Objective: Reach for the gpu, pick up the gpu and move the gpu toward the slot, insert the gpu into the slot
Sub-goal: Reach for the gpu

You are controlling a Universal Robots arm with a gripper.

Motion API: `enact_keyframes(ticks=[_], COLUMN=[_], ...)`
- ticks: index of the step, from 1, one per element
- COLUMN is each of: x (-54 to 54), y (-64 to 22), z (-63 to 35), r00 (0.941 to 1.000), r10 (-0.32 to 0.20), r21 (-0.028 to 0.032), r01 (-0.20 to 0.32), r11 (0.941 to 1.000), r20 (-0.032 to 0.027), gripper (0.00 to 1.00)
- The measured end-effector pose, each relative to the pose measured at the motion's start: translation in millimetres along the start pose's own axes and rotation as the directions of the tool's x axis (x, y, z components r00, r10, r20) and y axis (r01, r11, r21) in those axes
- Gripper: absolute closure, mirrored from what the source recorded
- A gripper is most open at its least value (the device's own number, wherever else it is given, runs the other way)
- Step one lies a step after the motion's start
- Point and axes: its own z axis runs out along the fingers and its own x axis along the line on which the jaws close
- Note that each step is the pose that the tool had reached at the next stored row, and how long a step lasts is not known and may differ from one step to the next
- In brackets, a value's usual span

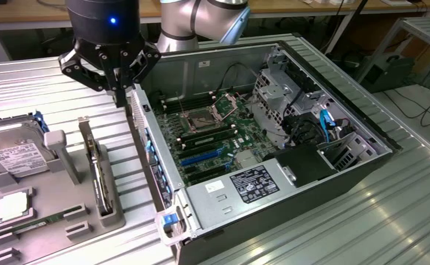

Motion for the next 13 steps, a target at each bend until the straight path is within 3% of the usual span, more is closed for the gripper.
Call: enact_keyframes(ticks=[4, 13], x=[7.3, 20.9], y=[-0.8, -16.0], z=[0.0, -0.6], r00=[1.0000, 1.0000], r10=[-0.001, -0.003], r21=[0.0000, 0.0001], r01=[0.001, 0.003], r11=[1.0000, 1.0000], r20=[0.0000, -0.0002], gripper=[0.89, 0.89])
